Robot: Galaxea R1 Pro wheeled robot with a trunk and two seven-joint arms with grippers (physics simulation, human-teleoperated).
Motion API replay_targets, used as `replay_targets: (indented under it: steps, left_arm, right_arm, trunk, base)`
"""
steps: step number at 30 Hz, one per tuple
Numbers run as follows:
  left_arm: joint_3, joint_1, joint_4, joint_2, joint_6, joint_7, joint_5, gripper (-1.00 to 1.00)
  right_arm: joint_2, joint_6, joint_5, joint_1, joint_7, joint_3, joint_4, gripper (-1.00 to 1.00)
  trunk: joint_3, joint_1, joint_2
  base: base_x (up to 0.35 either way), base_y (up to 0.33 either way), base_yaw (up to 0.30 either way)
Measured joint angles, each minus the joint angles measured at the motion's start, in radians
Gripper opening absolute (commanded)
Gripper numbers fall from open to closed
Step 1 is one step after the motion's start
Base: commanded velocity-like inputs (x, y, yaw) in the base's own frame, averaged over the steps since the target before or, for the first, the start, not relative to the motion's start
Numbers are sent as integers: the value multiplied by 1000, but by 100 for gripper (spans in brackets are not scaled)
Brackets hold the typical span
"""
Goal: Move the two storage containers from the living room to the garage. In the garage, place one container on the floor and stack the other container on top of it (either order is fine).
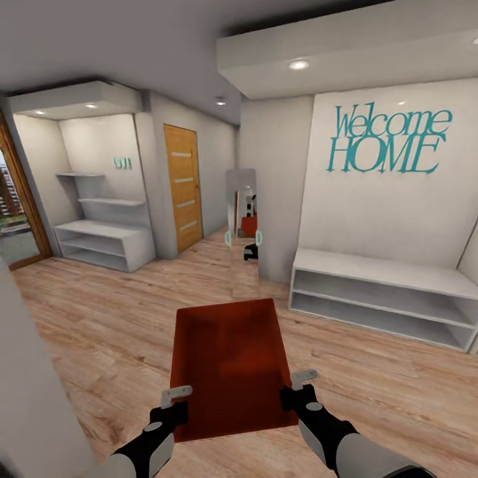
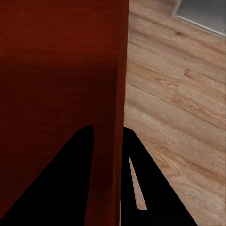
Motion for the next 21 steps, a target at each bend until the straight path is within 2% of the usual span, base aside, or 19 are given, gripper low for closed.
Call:
replay_targets:
  steps: [6, 21]
  left_arm:
    - [1, 0, 0, 0, 0, 0, 0, -100]
    - [0, 0, 0, 0, 0, 0, -1, -100]
  right_arm:
    - [0, 2, 2, 0, 0, -1, -2, -100]
    - [0, -2, -2, 0, 0, 1, 1, -100]
  trunk:
    - [0, 0, 0]
    - [0, 0, 0]
  base:
    - [322, 0, 118]
    - [322, 0, 4]
